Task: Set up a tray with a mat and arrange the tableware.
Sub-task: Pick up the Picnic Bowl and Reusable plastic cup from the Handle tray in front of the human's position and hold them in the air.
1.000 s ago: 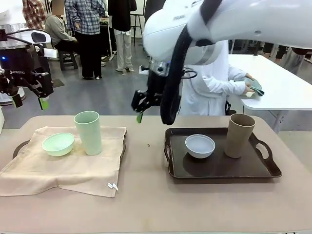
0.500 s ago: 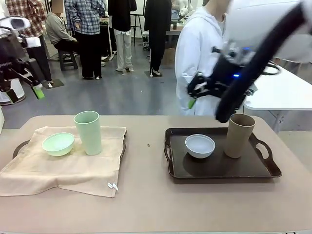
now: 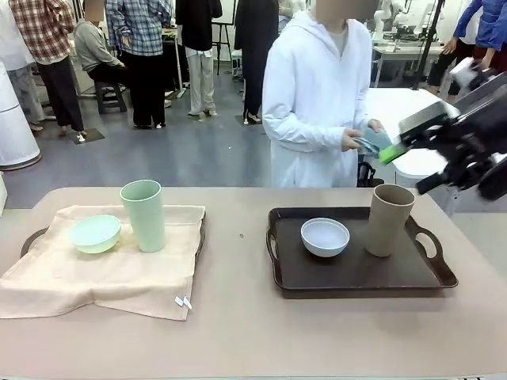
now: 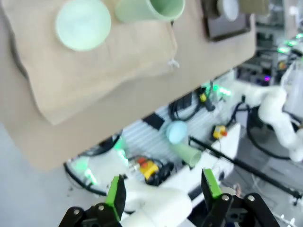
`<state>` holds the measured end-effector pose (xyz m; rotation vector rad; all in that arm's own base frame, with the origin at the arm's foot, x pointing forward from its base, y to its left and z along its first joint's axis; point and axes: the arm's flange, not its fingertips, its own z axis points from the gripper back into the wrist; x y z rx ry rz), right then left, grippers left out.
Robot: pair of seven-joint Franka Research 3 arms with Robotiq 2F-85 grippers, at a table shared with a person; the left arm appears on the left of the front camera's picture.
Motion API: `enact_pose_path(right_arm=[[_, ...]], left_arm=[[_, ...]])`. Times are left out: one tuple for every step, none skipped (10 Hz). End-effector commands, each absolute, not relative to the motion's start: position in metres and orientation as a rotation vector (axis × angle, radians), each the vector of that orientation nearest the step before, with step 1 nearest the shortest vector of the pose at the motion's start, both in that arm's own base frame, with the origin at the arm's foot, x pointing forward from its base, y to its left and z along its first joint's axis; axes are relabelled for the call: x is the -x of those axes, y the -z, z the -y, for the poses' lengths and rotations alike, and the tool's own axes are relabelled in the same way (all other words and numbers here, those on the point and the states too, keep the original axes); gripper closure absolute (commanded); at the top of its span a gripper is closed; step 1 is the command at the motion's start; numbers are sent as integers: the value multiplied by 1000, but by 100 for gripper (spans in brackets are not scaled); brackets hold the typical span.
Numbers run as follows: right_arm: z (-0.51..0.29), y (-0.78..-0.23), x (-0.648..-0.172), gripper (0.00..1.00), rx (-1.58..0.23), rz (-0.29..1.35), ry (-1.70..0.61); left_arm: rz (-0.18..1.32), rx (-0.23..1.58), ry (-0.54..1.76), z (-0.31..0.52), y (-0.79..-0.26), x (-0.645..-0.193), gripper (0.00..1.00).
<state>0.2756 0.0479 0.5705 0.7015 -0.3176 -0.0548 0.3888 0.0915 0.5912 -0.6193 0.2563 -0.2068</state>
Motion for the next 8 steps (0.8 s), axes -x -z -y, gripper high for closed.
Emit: enact_pose_path(right_arm=[[-49, -535, -262, 0, -640, 225, 240], [-48, -570, -276, 0, -701, 318, 55], [-48, -570, -276, 0, -701, 318, 55], [-48, -570, -276, 0, -701, 318, 55], [-39, -570, -272, 0, -686, 305, 105], [-15, -570, -278, 0, -757, 309, 33], [23, -568, -283, 0, -812, 306, 101], [61, -562, -280, 0, -881, 280, 149]], left_arm=[[-235, 453, 178, -82, -594, -401, 16], [-256, 619, 207, -91, -591, -389, 16], [-256, 619, 207, -91, -591, -389, 16], [-256, 619, 207, -91, -591, -389, 16], [-256, 619, 207, -91, -591, -389, 16], [-268, 592, 203, -93, -592, -393, 16], [-180, 645, 129, -103, -592, -396, 16], [-109, 687, 68, -118, -589, -395, 16]])
